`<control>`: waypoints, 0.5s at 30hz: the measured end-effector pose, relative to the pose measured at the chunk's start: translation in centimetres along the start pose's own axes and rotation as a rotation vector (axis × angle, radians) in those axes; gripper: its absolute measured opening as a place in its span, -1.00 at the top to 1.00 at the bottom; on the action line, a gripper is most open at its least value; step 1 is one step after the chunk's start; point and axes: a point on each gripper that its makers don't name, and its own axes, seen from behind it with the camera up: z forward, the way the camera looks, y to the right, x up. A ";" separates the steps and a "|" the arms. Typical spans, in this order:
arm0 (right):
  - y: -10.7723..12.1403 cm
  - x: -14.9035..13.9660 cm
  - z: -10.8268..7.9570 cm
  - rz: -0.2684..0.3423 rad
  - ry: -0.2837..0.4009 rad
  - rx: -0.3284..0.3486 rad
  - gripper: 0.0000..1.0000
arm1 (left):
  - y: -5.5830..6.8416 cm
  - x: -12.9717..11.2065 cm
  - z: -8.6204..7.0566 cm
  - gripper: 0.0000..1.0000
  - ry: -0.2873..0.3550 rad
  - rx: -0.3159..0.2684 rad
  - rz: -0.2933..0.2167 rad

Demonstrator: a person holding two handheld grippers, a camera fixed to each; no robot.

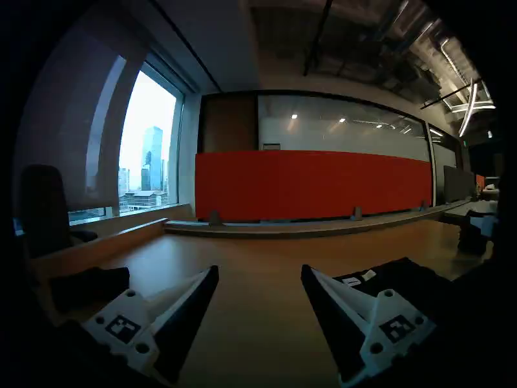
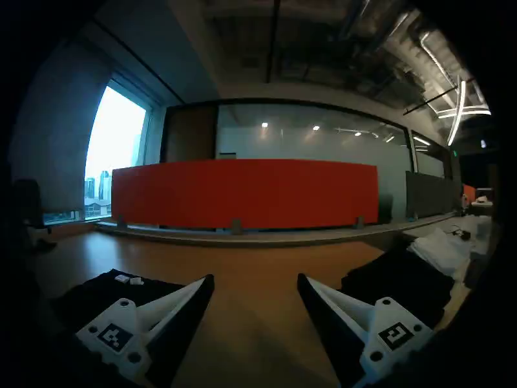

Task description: Fold towel

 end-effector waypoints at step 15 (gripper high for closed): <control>-0.2 0.1 -0.4 -0.020 -0.011 -0.004 -0.99 | -0.5 0.3 -0.1 -0.88 -0.011 0.016 0.001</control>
